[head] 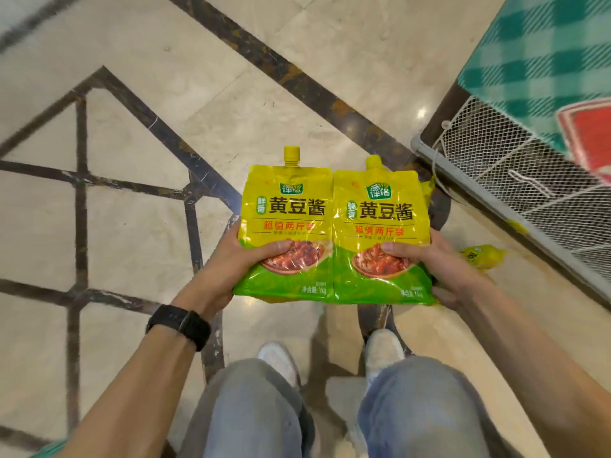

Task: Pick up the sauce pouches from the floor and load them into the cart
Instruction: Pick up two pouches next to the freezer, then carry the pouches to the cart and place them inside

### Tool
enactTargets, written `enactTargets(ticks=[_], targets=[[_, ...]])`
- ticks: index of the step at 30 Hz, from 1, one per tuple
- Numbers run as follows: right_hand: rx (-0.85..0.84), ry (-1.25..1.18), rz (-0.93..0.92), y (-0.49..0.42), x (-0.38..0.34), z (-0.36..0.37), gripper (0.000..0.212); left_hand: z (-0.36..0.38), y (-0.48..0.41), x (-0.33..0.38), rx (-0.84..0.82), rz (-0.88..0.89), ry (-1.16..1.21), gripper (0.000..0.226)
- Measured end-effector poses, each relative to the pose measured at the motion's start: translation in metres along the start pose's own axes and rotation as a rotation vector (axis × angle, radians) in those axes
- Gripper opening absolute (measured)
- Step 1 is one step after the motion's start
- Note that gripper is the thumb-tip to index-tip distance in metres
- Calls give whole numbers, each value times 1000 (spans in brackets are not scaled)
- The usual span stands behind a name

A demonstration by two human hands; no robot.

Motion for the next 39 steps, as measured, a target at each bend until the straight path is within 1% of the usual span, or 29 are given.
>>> enactTargets(ticks=[2, 3, 5, 6, 8, 9, 11, 13, 14, 16, 17, 20, 24, 27, 29, 32, 33, 36, 39], targets=[[-12, -16, -20, 58, -52, 30, 50, 20, 47, 63, -10, -10, -22, 83], [-20, -26, -33, 90, -78, 47, 48, 31, 73, 97, -22, -13, -27, 83], [-7, -41, -50, 160, -129, 81, 47, 58, 127, 160, -44, -10, -13, 77], [14, -40, -58, 195, -153, 98, 51, 71, 154, 190, -57, -7, -11, 75], [65, -21, -56, 265, -189, 130, 62, 93, 206, 236, -98, -12, -6, 75], [102, -21, -58, 297, -205, 145, 63, 103, 228, 256, -125, -12, -1, 77], [172, -43, -81, 352, -228, 169, 59, 119, 261, 292, -193, -6, -4, 82], [203, -66, -127, 393, -241, 189, 58, 131, 281, 319, -266, 22, -37, 85], [222, -88, -157, 410, -245, 197, 63, 137, 288, 331, -303, 35, -49, 85], [283, -117, -235, 438, -249, 212, 86, 147, 298, 354, -378, 63, -68, 82], [321, -131, -282, 452, -247, 219, 93, 153, 303, 363, -422, 72, -84, 80], [398, -180, -392, 488, -238, 238, 100, 171, 314, 384, -550, 83, -133, 78], [505, -237, -473, 530, -213, 246, 94, 207, 324, 397, -683, 104, -263, 83], [582, -287, -546, 561, -188, 245, 99, 244, 333, 395, -758, 102, -336, 82], [625, -321, -599, 584, -169, 242, 98, 271, 339, 389, -810, 64, -377, 86], [694, -386, -673, 625, -139, 233, 94, 319, 350, 375, -877, 13, -438, 106], [728, -401, -693, 640, -129, 229, 95, 337, 353, 368, -903, 4, -464, 109], [814, -464, -751, 689, -95, 212, 96, 400, 367, 344, -980, -25, -518, 106], [875, -543, -788, 742, -59, 190, 95, 468, 388, 314, -1053, -66, -559, 112]])
Point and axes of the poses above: each hand's wrist, its own y-axis away from the middle knuckle, its own z-axis out of the palm, x = y × z, the point moved 1 cm from there along -y, towards the middle knuckle, and after that the axes turned 14 degrees about -x, right-handed, at the moved point
